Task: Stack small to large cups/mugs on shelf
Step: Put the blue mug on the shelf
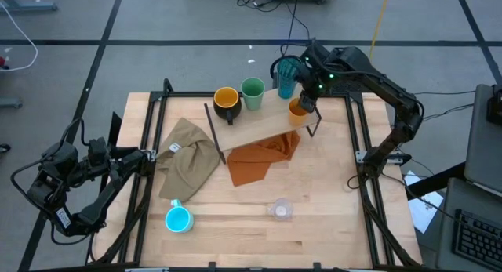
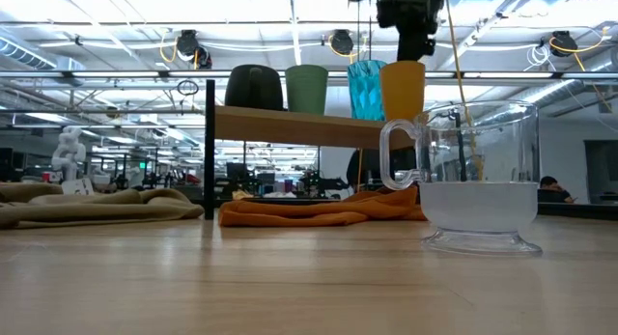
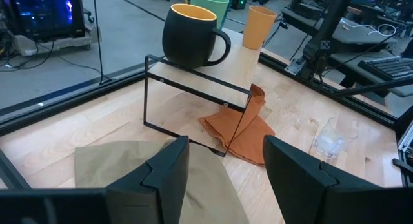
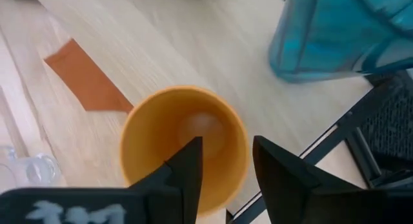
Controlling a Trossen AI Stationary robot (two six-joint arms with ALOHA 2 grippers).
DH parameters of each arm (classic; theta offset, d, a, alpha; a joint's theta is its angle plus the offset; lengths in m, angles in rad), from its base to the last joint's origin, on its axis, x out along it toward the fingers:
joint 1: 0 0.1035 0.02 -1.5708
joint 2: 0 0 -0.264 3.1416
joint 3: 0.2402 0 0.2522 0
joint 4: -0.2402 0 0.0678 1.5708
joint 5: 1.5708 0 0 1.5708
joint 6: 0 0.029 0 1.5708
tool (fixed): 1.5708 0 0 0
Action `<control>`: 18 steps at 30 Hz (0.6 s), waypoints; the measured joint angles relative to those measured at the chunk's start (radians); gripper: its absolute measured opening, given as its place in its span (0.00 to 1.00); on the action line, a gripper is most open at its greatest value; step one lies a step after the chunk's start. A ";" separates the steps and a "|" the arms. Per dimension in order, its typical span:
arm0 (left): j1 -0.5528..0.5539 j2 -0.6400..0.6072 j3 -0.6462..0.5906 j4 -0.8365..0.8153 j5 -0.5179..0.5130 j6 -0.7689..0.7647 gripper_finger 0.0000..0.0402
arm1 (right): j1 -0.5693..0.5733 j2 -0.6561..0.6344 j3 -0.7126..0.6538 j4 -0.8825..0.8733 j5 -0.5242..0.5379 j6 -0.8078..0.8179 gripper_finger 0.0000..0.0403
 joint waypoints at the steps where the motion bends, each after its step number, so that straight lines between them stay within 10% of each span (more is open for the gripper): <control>1: 0.000 0.000 0.000 0.000 0.000 0.000 0.50 | 0.000 -0.010 0.000 0.004 0.000 0.001 0.32; 18: 0.000 0.000 0.000 0.031 0.001 -0.009 0.50 | 0.153 -0.328 0.001 0.152 -0.001 0.081 0.32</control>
